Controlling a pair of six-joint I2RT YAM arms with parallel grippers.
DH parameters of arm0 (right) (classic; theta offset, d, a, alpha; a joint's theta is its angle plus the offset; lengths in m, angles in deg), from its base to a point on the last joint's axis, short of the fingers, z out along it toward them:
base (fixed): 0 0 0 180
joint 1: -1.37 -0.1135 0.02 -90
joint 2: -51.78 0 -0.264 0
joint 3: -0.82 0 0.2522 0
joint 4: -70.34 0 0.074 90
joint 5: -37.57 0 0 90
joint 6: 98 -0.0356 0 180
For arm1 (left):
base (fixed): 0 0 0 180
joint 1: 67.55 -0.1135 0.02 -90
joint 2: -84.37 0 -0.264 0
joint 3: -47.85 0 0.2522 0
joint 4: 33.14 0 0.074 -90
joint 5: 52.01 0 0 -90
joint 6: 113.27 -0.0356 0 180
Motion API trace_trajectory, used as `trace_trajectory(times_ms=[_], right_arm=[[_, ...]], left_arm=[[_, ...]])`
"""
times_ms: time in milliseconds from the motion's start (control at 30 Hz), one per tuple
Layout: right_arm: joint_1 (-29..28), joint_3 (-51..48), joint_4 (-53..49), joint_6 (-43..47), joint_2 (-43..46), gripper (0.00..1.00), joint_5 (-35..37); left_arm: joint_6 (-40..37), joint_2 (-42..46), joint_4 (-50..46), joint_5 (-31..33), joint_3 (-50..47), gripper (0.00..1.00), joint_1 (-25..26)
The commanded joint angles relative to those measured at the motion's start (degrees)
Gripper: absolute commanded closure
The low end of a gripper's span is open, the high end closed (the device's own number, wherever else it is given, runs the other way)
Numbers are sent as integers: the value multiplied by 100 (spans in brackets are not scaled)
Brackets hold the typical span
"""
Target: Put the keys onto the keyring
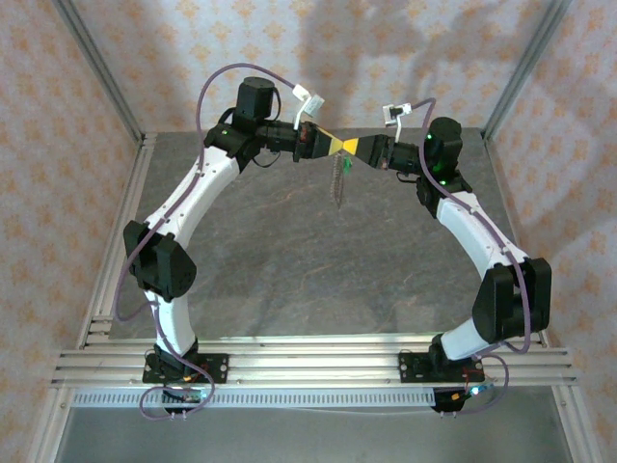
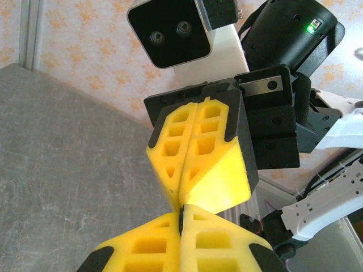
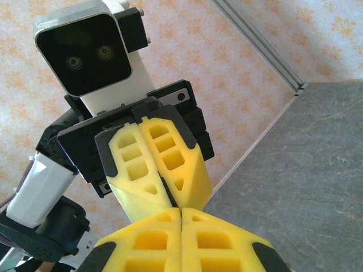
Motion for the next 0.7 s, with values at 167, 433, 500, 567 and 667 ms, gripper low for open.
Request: trace_trajectory(times_ms=[167,433,500,567,667], right_arm=[[40,-52,586,-116,173,100,509],[118,-188,899,-450,389,81,1018],[176,-275,1044,-581,478,67,1168],[242,-379,1103,-624,602,62,1343],[333,-602,1164,-651,799,60,1547]], left_arm=[[770,316,1069,291,-641,100,344],[2053,903,3450,1442,-1985,100,333],[2172,970,3663,1563,-2121,100,336],[2268,1036,3833,1647,-2228,100,333],[2366,1121,4028,1748,-2344,100,335]])
